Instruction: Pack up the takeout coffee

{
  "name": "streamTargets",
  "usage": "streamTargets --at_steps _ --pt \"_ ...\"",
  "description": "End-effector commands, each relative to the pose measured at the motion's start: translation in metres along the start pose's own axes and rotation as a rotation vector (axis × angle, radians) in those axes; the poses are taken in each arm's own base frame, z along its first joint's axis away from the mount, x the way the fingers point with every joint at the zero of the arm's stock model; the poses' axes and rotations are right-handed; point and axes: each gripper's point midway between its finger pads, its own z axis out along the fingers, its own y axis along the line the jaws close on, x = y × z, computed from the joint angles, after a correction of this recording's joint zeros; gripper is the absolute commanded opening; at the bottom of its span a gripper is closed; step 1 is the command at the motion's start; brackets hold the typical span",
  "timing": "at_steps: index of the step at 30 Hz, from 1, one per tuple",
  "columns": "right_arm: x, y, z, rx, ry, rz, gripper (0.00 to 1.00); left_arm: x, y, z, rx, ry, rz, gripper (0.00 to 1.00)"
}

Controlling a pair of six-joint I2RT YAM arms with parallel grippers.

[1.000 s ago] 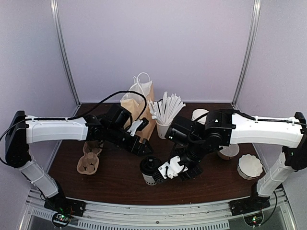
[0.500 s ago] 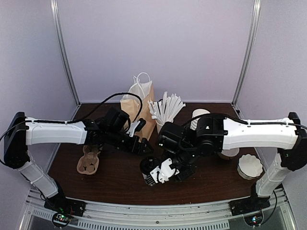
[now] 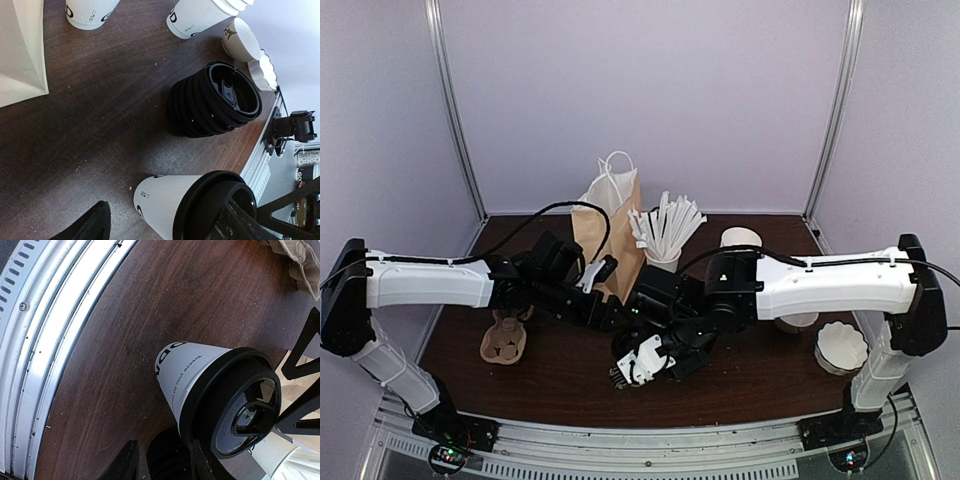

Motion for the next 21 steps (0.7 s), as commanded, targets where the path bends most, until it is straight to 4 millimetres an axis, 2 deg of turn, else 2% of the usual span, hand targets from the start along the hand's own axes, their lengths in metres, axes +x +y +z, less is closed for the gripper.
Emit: streamTargets --at_steps 1,6,15,21 --pt "-0.006 -0.007 -0.004 0.035 -0.009 0.005 0.39 0.010 0.010 0.010 -0.018 0.029 -0.017 0.79" --pt "-0.003 -0.003 0.004 0.024 0.002 0.004 0.39 0.018 0.020 0.015 -0.046 0.058 -0.028 0.78" --pt "0.010 0.024 0.025 -0.044 0.050 -0.022 0.39 0.032 0.032 0.019 -0.080 0.093 -0.050 0.75" --pt "0.016 0.032 0.037 -0.062 0.071 -0.012 0.38 0.041 0.037 0.018 -0.093 0.114 -0.061 0.73"
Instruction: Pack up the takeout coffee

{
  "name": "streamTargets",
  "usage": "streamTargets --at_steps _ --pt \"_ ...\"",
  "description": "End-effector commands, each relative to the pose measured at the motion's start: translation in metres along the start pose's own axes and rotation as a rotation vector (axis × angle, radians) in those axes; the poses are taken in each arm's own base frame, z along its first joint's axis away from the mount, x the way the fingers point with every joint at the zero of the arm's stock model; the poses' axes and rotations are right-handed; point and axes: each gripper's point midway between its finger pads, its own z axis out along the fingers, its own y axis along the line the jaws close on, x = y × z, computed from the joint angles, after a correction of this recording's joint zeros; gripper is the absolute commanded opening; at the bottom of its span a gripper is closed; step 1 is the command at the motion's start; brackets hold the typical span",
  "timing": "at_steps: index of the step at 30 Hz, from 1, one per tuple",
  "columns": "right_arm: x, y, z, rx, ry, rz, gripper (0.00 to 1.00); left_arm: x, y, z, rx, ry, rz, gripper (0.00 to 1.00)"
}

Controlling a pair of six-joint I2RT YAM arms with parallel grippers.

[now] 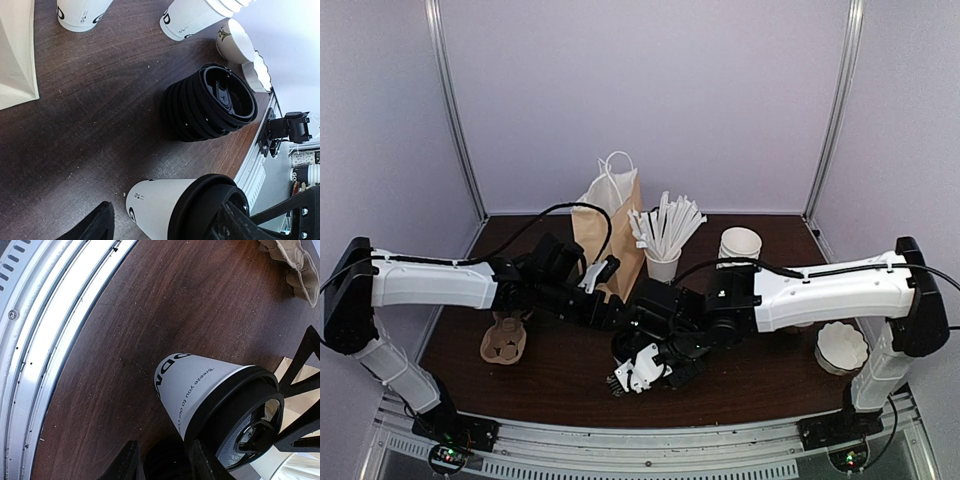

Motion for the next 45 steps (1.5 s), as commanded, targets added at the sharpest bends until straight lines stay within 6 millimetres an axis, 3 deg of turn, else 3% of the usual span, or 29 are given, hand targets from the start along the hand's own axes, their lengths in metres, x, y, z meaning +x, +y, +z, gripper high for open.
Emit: streamTargets --at_steps 1,10,13,16,22,31,40,42,45 --pt "0.023 0.032 0.025 -0.101 0.093 -0.003 0.38 0.043 0.040 0.008 -0.132 0.122 -0.061 0.73" --pt "0.044 0.072 0.061 -0.224 0.148 -0.021 0.35 0.076 0.067 0.020 -0.193 0.202 -0.112 0.67" --pt "0.043 0.071 0.060 -0.217 0.141 -0.014 0.35 0.083 0.073 0.022 -0.199 0.208 -0.126 0.66" --pt "0.034 0.058 0.045 -0.183 0.116 -0.001 0.37 0.086 0.073 0.023 -0.182 0.207 -0.127 0.64" --pt "0.003 0.023 -0.011 -0.109 -0.001 0.044 0.42 0.047 0.040 0.001 -0.108 0.079 0.005 0.65" --pt "-0.018 -0.001 -0.045 -0.078 -0.082 0.095 0.47 0.005 0.015 -0.018 -0.099 -0.009 0.120 0.71" --pt "0.003 -0.026 -0.070 -0.100 -0.183 0.262 0.47 -0.065 -0.036 -0.060 -0.054 -0.211 0.229 0.79" --pt "0.012 -0.035 -0.072 -0.115 -0.225 0.347 0.47 -0.066 -0.034 -0.066 -0.074 -0.223 0.195 0.79" --pt "0.031 -0.053 -0.071 -0.163 -0.310 0.513 0.45 -0.047 -0.015 -0.075 -0.151 -0.196 0.074 0.77"
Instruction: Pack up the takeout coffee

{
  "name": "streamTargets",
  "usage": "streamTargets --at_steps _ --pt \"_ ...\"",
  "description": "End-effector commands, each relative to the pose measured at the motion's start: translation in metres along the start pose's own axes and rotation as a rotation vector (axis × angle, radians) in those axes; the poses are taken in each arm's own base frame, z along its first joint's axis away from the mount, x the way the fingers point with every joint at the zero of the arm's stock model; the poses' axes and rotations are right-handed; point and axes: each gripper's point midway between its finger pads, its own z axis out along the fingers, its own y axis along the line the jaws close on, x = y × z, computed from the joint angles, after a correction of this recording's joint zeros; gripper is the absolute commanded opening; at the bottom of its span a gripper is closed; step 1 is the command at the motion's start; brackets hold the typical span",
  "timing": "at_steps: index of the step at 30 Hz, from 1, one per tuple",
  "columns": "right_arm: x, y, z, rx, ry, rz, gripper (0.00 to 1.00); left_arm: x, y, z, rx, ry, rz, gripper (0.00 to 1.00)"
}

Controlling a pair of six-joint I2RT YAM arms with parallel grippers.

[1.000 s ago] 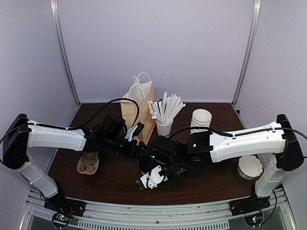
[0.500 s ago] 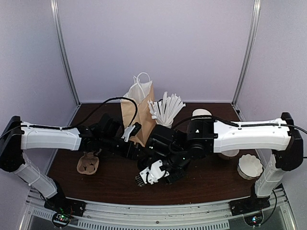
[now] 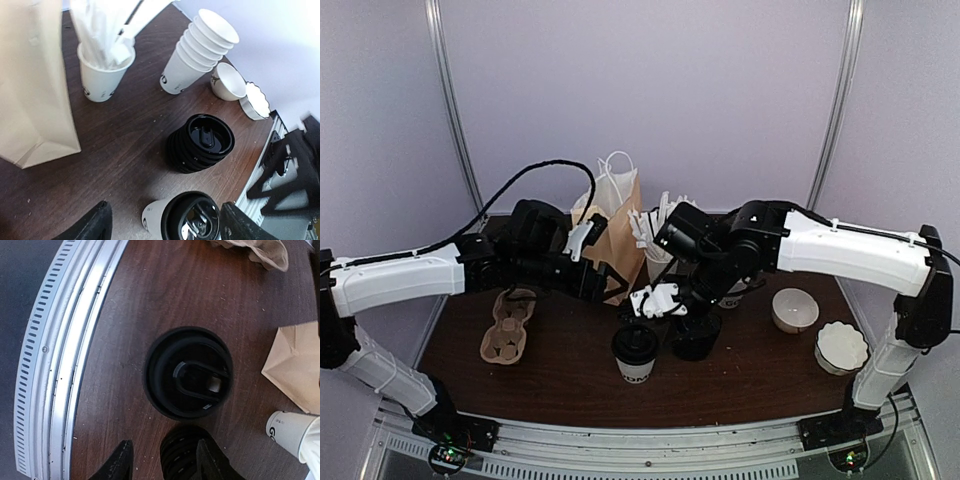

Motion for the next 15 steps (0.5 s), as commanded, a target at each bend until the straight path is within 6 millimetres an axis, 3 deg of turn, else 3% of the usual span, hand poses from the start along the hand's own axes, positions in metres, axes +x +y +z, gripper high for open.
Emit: streamTargets --at_steps 1,4,9,15 --pt "0.007 -0.026 -0.020 -0.075 -0.167 0.248 0.44 0.020 0.020 -0.023 -0.123 0.017 -0.137 0.75" --pt "0.015 -0.049 -0.018 -0.130 -0.229 0.413 0.38 0.049 0.034 -0.037 -0.177 0.058 -0.229 0.71" --pt "0.011 -0.047 0.008 -0.268 -0.249 0.549 0.37 0.099 0.024 -0.040 -0.089 0.192 -0.353 0.66" --pt "0.004 -0.043 0.026 -0.353 -0.250 0.594 0.46 0.110 0.013 -0.031 0.001 0.186 -0.415 0.68"
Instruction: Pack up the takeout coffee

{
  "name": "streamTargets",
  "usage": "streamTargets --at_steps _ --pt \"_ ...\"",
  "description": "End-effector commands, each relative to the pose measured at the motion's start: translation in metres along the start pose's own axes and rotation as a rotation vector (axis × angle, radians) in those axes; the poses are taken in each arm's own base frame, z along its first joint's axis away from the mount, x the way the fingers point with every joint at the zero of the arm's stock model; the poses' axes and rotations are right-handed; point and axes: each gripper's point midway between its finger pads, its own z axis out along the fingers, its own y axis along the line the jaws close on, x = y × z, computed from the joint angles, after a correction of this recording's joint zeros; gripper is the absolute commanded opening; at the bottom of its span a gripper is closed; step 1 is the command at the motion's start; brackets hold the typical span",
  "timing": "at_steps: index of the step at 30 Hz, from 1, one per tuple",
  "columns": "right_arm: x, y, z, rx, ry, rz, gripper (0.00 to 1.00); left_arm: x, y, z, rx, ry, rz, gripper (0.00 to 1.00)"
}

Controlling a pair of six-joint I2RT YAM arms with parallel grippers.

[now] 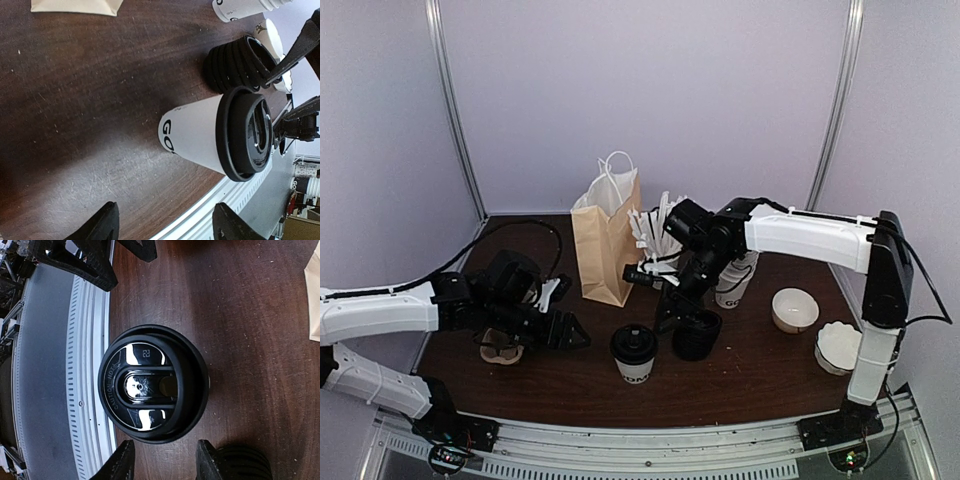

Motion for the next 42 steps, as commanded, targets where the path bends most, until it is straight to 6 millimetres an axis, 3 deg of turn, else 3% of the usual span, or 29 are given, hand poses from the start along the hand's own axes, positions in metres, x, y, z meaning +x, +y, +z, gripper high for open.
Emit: streamTargets --at_steps 1,13,21,25,29,33,37,42 --pt "-0.018 0.013 0.001 -0.079 -0.049 0.043 0.47 -0.002 -0.020 0.004 0.107 -0.009 -0.062 0.68" --pt "-0.013 0.005 0.018 -0.094 -0.021 0.096 0.46 -0.008 -0.027 0.037 0.164 0.011 -0.089 0.69" --pt "0.000 -0.002 0.035 -0.067 0.030 0.123 0.44 -0.008 -0.027 0.045 0.173 0.021 -0.094 0.69" --pt "-0.001 -0.001 0.037 -0.066 0.032 0.126 0.42 -0.005 -0.024 0.043 0.158 0.030 -0.098 0.69" --pt "-0.001 -0.004 0.036 -0.046 0.037 0.126 0.42 -0.006 -0.020 0.022 0.124 -0.014 -0.095 0.69" --pt "-0.003 -0.001 0.031 -0.047 0.025 0.119 0.43 0.007 -0.029 0.006 0.151 0.004 -0.052 0.73" --pt "-0.007 0.001 0.027 -0.048 0.019 0.114 0.46 0.029 -0.028 0.017 0.147 0.079 -0.053 0.74" --pt "-0.009 0.005 0.023 -0.057 0.007 0.110 0.48 0.033 -0.040 0.031 0.187 0.108 -0.035 0.74"
